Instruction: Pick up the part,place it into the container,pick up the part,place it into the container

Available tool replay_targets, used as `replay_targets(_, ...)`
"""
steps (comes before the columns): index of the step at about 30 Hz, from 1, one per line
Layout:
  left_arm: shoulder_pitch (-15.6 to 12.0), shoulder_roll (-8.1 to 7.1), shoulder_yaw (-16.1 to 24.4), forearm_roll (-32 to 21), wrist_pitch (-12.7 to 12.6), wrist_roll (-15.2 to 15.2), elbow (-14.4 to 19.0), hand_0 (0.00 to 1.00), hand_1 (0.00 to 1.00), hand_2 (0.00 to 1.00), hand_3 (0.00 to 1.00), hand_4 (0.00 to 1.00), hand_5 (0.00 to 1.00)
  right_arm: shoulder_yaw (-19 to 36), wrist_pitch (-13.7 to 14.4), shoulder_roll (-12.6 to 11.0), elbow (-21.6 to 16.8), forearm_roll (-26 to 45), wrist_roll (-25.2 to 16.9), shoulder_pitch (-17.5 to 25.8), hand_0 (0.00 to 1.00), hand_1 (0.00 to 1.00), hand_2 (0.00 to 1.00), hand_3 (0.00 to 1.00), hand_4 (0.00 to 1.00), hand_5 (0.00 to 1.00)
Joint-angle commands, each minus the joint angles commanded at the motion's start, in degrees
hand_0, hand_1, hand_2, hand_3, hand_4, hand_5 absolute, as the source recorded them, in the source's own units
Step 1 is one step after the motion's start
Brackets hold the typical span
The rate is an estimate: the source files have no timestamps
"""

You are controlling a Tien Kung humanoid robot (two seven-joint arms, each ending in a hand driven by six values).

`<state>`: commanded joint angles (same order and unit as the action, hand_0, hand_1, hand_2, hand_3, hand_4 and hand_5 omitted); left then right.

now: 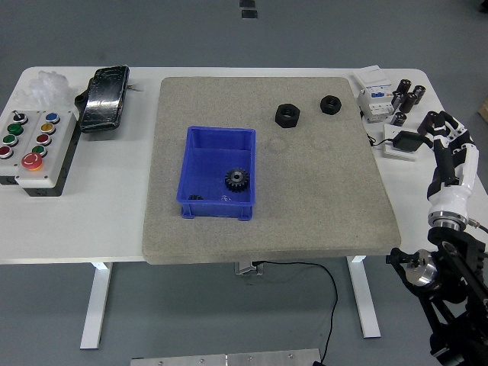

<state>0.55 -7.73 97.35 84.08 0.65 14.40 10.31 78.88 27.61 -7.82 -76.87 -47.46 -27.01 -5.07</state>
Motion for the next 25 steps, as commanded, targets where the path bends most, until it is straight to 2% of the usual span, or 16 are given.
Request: replay_targets(25, 1.46, 0.54, 0.22, 1.24, 0.04, 0.01, 0.0, 0.615, 0.544, 0.549, 0.624, 0.599, 0.419, 1.75, 0.04, -0.79, -0.91, 0.26, 0.36, -0.2, 0.658, 0.663, 0.672, 0.65, 0.724, 0.461)
